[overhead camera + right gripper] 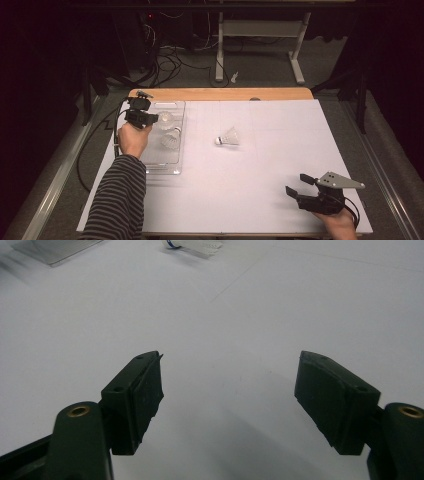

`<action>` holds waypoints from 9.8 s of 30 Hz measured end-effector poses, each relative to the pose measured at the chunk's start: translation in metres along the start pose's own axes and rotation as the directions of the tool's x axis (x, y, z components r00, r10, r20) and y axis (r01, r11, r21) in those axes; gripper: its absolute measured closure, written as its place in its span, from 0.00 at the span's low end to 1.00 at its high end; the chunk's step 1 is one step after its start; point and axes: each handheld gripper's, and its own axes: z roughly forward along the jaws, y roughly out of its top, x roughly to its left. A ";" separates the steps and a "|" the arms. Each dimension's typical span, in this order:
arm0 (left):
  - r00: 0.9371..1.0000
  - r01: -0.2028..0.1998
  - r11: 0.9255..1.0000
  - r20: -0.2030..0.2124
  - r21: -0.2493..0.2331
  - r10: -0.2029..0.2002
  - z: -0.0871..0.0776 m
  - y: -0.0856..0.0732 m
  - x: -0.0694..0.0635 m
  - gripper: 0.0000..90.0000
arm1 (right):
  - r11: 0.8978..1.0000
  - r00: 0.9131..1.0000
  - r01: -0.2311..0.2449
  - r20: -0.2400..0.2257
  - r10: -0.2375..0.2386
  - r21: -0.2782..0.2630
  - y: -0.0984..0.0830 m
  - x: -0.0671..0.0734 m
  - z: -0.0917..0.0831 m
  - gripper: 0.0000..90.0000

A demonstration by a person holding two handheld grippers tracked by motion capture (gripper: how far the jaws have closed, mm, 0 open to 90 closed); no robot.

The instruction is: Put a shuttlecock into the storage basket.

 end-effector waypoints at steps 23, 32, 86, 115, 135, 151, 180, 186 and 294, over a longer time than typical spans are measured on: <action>1.000 0.012 1.000 0.001 0.003 -0.012 0.009 0.001 0.000 0.98 | 1.000 1.000 -0.002 -0.001 0.002 0.005 0.000 0.000 0.000 0.31; 1.000 0.015 1.000 0.015 -0.023 -0.015 0.005 0.000 0.000 0.80 | 1.000 1.000 -0.002 -0.001 0.002 0.005 0.000 0.000 0.000 0.31; 0.989 -0.068 0.986 0.120 -0.150 0.087 -0.029 -0.029 -0.020 0.47 | 1.000 1.000 -0.001 0.002 0.001 0.004 0.000 0.001 0.000 0.31; 0.981 -0.099 0.975 0.145 -0.196 0.129 -0.044 -0.046 -0.030 0.45 | 1.000 1.000 0.001 0.006 -0.001 0.001 -0.001 0.001 -0.001 0.31; 0.972 -0.085 0.973 0.197 -0.216 0.129 -0.049 -0.064 -0.035 0.45 | 1.000 1.000 0.001 0.007 -0.001 0.001 -0.001 0.001 -0.001 0.31; 0.968 -0.102 0.965 0.201 -0.241 0.153 -0.054 -0.078 -0.041 0.45 | 1.000 1.000 0.001 0.006 -0.001 0.000 -0.001 0.001 -0.001 0.31; 0.958 -0.086 0.950 0.236 -0.300 0.161 -0.070 -0.104 -0.042 0.45 | 1.000 1.000 -0.011 0.006 0.011 -0.006 -0.001 0.000 -0.001 0.31; 0.958 -0.074 0.948 0.241 -0.309 0.153 -0.073 -0.110 -0.039 0.45 | 1.000 1.000 -0.009 0.007 0.009 -0.005 -0.001 0.001 -0.002 0.31; 0.910 -0.128 0.943 0.341 -0.308 0.235 -0.054 -0.153 -0.085 0.42 | 1.000 1.000 -0.007 0.010 0.007 -0.011 -0.002 0.000 -0.005 0.31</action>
